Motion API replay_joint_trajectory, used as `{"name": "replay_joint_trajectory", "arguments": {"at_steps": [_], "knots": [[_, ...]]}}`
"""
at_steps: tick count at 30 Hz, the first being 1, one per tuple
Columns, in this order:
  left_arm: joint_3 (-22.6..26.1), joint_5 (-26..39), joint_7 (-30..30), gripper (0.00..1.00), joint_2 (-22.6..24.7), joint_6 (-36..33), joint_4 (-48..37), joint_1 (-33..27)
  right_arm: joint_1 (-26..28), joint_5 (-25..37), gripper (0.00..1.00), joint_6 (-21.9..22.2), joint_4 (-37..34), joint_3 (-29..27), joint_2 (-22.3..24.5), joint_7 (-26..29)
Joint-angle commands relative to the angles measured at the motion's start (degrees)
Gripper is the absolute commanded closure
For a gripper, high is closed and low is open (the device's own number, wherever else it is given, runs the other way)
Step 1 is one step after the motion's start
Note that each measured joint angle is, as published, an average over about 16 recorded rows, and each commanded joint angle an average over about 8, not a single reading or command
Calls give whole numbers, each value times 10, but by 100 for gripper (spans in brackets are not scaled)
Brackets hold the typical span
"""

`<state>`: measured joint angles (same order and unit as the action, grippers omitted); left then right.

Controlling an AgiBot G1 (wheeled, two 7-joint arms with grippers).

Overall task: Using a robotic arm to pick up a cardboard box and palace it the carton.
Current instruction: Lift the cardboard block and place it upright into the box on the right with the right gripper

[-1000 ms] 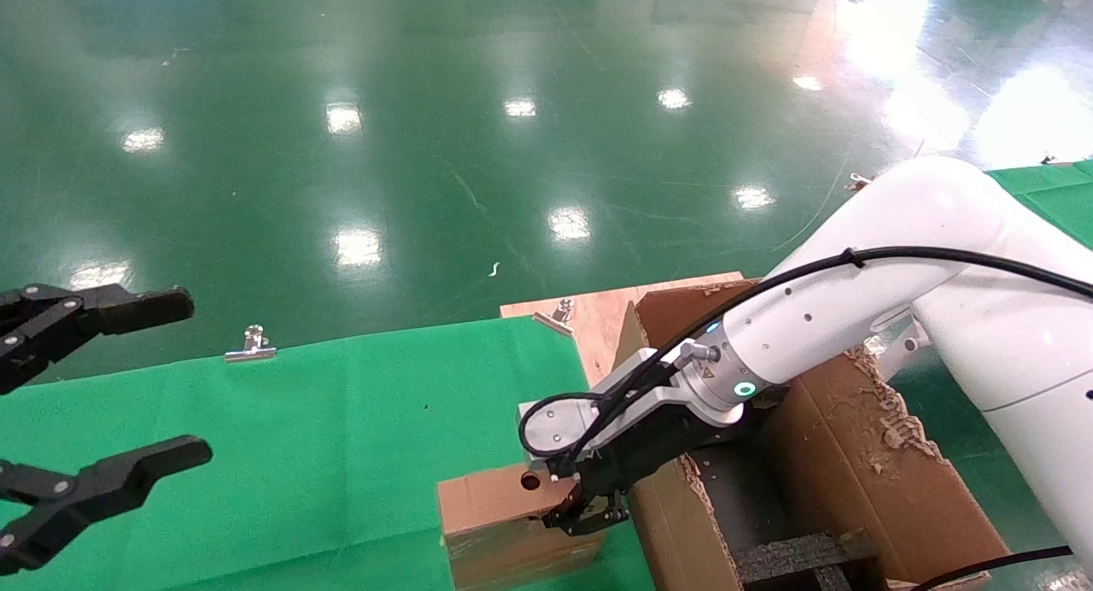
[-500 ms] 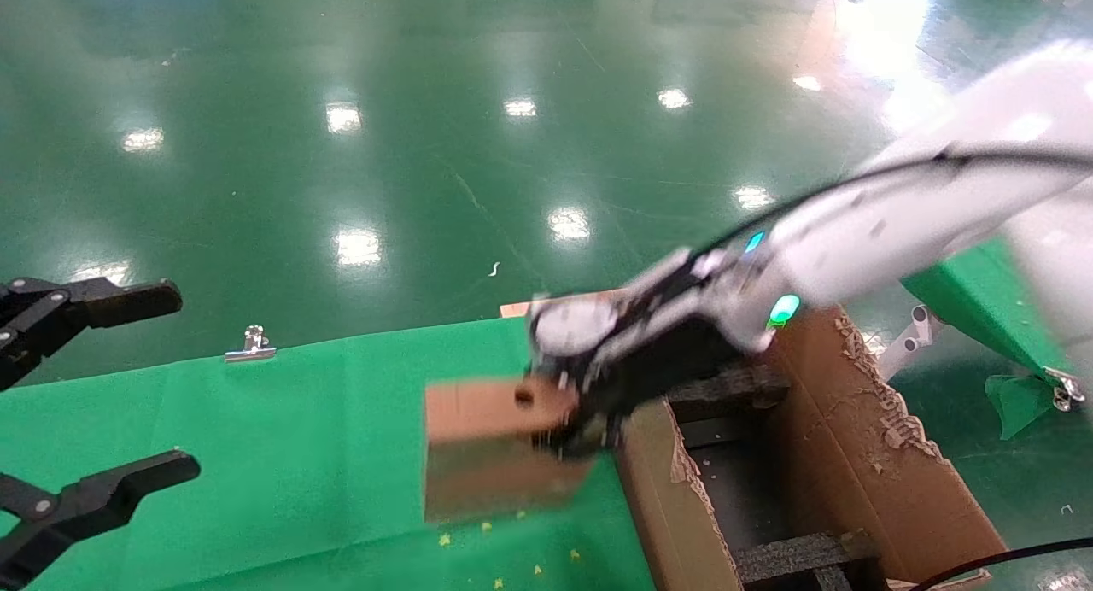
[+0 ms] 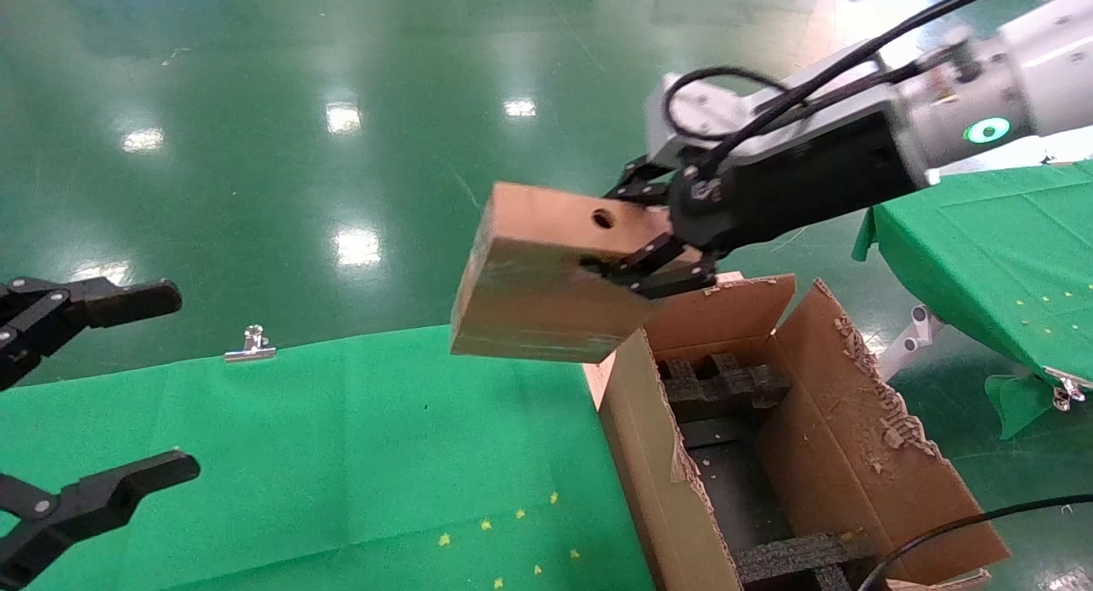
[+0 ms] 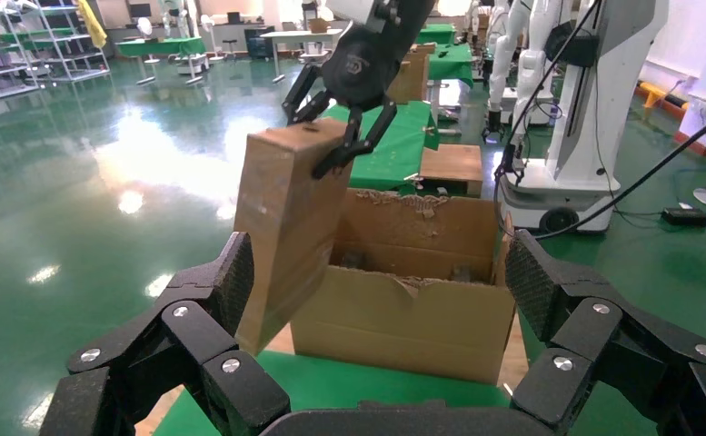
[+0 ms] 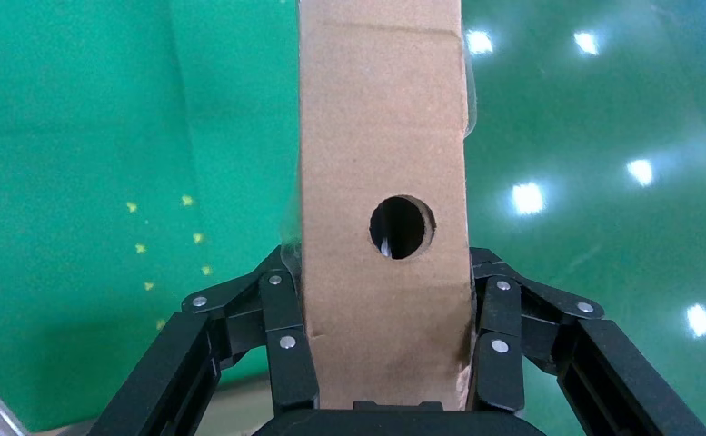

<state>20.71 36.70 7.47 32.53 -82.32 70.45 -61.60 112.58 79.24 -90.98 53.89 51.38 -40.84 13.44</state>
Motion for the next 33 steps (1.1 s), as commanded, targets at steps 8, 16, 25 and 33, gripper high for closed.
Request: {"name": "replay_joint_trajectory", "arguments": {"at_steps": [8,16,25,33], "knots": [[0,0,0,0,0,0,0,0,46,-6,100,2,-22,46,81,0],[0,0,0,0,0,0,0,0,56,12,100,9,-17,77,178,14],[0,0,0,0,0,0,0,0,10,13,100,33,-19,106,255,26],[0,0,0,0,0,0,0,0,-38,-11,100,79,-10,120,277,38]]}}
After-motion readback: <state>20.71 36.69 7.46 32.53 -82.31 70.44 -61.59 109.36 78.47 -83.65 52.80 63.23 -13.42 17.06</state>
